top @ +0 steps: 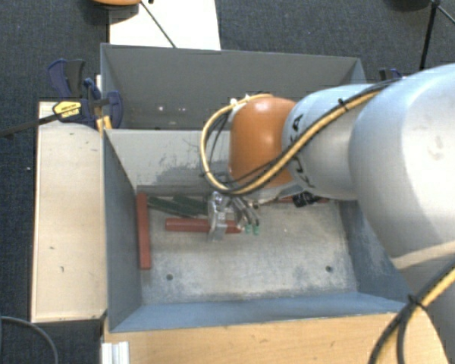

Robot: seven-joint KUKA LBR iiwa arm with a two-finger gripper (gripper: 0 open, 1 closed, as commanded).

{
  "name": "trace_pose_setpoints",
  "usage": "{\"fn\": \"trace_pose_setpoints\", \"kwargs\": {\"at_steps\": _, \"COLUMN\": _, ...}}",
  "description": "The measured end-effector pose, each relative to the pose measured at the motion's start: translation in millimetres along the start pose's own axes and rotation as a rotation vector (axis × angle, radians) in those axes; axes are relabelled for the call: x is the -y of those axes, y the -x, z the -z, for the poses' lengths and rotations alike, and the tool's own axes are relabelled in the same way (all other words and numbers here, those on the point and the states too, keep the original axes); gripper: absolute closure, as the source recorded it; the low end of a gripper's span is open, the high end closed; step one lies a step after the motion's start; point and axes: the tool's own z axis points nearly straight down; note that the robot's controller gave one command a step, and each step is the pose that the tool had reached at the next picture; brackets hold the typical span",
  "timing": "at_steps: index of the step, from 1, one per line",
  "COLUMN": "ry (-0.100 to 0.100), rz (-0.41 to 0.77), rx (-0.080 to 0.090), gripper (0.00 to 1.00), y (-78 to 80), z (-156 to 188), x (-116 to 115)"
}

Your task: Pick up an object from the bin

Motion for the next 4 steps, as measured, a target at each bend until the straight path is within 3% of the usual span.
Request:
{"fn": "trace_pose_setpoints", "kwargs": {"at_steps": 1, "ry": 0.000, "rz": 0.000, "rx": 0.000, "gripper": 1.00, "y": 0.0, "z": 0, "x": 0}}
{"fn": "trace_pose_setpoints", "kwargs": {"at_steps": 2, "ry": 0.000, "rz": 0.066, "rx": 0.001, "gripper": 1.00, "y": -3.7, "z": 123, "x": -24}}
{"fn": "trace_pose_setpoints", "kwargs": {"at_steps": 3, "ry": 0.000, "rz": 0.066, "rx": 0.001, "gripper": 1.00, "y": -3.7, "z": 123, "x": -24}}
{"fn": "trace_pose_setpoints", "kwargs": {"at_steps": 4, "ry": -0.001, "rz": 0.178, "rx": -0.008, "gripper": 1.00, "y": -10.2, "z": 147, "x": -8}}
